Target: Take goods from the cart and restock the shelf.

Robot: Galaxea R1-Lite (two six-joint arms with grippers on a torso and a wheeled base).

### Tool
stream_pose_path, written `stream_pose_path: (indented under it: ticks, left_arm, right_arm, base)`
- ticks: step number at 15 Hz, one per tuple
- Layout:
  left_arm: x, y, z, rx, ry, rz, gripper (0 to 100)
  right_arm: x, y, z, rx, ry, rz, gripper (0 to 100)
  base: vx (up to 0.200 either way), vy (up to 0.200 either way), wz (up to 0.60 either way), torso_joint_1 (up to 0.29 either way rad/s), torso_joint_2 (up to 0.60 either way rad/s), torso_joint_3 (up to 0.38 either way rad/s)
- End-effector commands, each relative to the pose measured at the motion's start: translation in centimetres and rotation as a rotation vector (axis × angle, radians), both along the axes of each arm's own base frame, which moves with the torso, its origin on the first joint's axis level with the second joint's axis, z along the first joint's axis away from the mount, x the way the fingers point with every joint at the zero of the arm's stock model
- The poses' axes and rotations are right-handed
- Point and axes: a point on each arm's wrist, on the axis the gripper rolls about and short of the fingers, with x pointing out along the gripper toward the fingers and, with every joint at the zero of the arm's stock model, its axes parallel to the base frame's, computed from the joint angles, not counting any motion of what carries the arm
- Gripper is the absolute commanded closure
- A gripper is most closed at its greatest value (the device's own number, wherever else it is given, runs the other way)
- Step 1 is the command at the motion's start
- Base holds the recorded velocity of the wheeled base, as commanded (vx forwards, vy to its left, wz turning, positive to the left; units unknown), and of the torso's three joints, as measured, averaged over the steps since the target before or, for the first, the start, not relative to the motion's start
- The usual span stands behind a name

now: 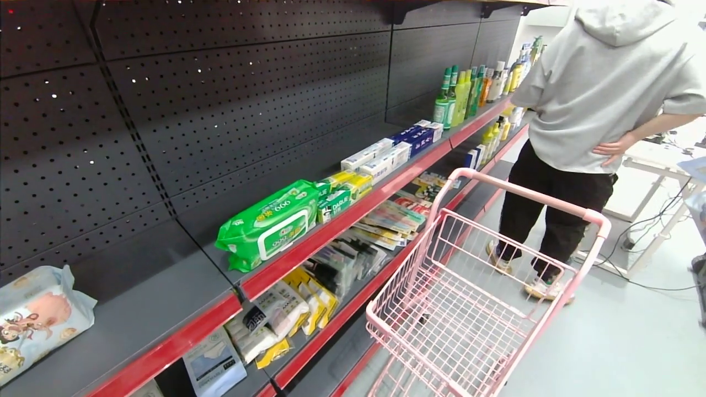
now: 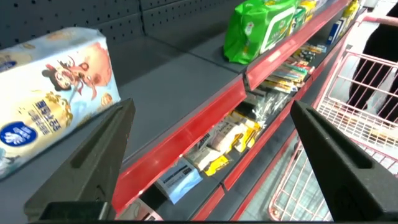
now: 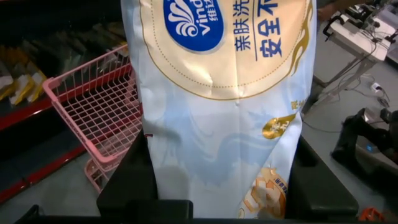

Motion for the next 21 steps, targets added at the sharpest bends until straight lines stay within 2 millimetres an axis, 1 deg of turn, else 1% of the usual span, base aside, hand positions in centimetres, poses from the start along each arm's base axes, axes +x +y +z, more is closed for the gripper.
stream_pose_path:
  ticks: [1, 6, 13, 16, 21]
  left_arm:
    - [0.01, 0.00, -0.01, 0.000, 0.002, 0.000, 0]
    - [0.01, 0.00, 0.01, 0.001, 0.000, 0.000, 0]
    - [0.01, 0.00, -0.01, 0.001, 0.002, 0.000, 0]
    - [0.01, 0.00, -0.01, 0.001, 0.002, 0.000, 0]
    - [0.01, 0.00, -0.01, 0.001, 0.002, 0.000, 0]
  right_arm:
    - [0.11, 0.00, 0.01, -0.002, 0.006, 0.001, 100]
    - [0.10, 0.00, 0.05, -0.002, 0.005, 0.001, 100]
    - [0.01, 0.00, 0.14, -0.015, -0.002, -0.003, 100]
    - [0.00, -0.11, 0.02, -0.034, 0.003, -0.048, 100]
    - [-0.16, -0.10, -0.02, -0.034, -0.003, -0.048, 100]
  base:
    - [0.000, 0.000, 0.00, 0.168, -0.35, -0.168]
    - [0.000, 0.000, 0.00, 0.149, -0.31, -0.177]
    - [0.000, 0.000, 0.00, 0.092, -0.19, -0.108]
    - [0.000, 0.000, 0.60, 0.001, 0.00, -0.002]
    - [0.000, 0.000, 0.60, 0.007, 0.00, -0.003]
